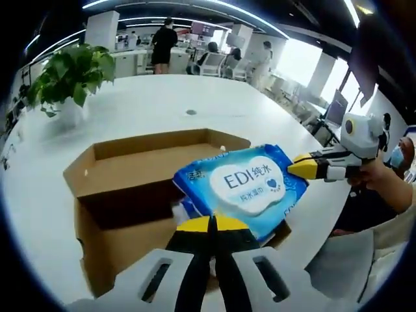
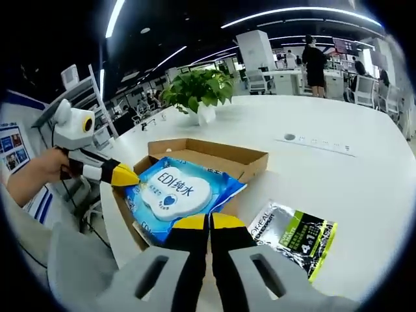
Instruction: Operate the shoe box by opening the lid, removing the specified soft item, and placing it in the target area until the item is outside and the box remains undamaged.
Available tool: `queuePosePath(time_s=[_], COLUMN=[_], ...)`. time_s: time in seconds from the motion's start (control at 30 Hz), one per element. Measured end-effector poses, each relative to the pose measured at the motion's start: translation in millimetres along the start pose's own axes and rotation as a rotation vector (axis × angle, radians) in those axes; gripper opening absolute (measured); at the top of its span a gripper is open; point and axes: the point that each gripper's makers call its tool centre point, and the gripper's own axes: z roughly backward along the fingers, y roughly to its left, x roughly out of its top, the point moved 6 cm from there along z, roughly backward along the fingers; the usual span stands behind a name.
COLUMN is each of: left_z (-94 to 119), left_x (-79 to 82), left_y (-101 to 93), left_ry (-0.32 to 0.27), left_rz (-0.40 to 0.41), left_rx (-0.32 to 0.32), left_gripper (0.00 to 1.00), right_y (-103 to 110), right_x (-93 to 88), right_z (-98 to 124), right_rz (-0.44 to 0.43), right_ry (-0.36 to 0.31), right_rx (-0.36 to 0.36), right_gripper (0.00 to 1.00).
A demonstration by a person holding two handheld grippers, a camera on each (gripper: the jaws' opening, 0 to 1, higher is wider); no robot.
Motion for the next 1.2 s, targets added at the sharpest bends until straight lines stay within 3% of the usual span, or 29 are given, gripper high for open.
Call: queuePosePath(time_s=[0.5,0.83,1.2], left_z=[-28,-44,-68], left_x=[18.4,25.6,31.0], left_y=[-34.1,-67.1,-93.4], left_ry=[-0.02,-0.033,-0.016], left_rz=[-0.024,-0.068,-0.127], left_rx=[-0.046,-0.083,-0.119], left_gripper=[0.0,0.0,0.0], right_y=[-38,-59,-87], right_x=[-5.2,-10.6,-21.9], right_z=[38,63,85], right_rz=[-0.038,-0.047,-0.074], right_ry=[-0.018,-0.036,-0.037], right_rx=[-0.065,-0.101,-0.152], right_gripper=[0.0,0.0,0.0])
